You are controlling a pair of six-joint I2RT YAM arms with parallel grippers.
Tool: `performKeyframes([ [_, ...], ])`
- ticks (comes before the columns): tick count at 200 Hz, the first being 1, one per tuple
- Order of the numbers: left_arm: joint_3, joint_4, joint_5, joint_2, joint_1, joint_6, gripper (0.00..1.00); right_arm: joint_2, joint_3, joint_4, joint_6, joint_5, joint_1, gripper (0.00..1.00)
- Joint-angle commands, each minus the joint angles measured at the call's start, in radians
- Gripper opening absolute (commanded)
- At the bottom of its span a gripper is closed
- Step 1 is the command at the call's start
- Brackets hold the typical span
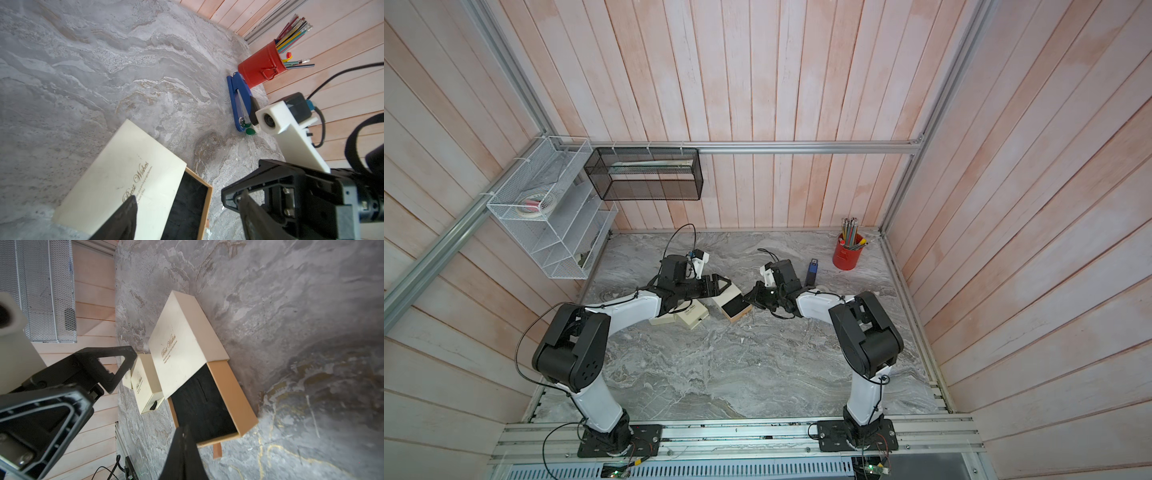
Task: Place the earrings into the drawer-style jewelry box
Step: Insert the earring into the inner lining.
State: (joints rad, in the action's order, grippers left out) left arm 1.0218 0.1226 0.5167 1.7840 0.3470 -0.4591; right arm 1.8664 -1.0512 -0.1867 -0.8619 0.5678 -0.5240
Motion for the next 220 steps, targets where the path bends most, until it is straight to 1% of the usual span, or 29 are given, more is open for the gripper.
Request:
performKeyframes([
  [1, 0.035, -0.018, 0.032, 0.032, -0.002, 0.022, 0.75, 0.031, -0.039, -0.039, -0.025, 0.012, -0.008, 0.0],
  [38, 0.039, -0.014, 0.039, 0.05, -0.003, 0.013, 0.72, 0.083, -0.068, -0.055, -0.043, 0.018, -0.017, 0.0],
  [66, 0.026, 0.008, 0.05, 0.057, -0.003, -0.001, 0.72, 0.111, -0.088, -0.055, -0.049, 0.018, -0.021, 0.0],
  [146, 0.005, 0.03, 0.075, 0.075, -0.002, -0.017, 0.72, 0.151, -0.108, -0.043, -0.055, 0.019, -0.027, 0.0],
  [220, 0.001, 0.02, 0.072, 0.087, -0.002, -0.014, 0.72, 0.178, -0.128, -0.05, -0.068, 0.022, -0.036, 0.0],
])
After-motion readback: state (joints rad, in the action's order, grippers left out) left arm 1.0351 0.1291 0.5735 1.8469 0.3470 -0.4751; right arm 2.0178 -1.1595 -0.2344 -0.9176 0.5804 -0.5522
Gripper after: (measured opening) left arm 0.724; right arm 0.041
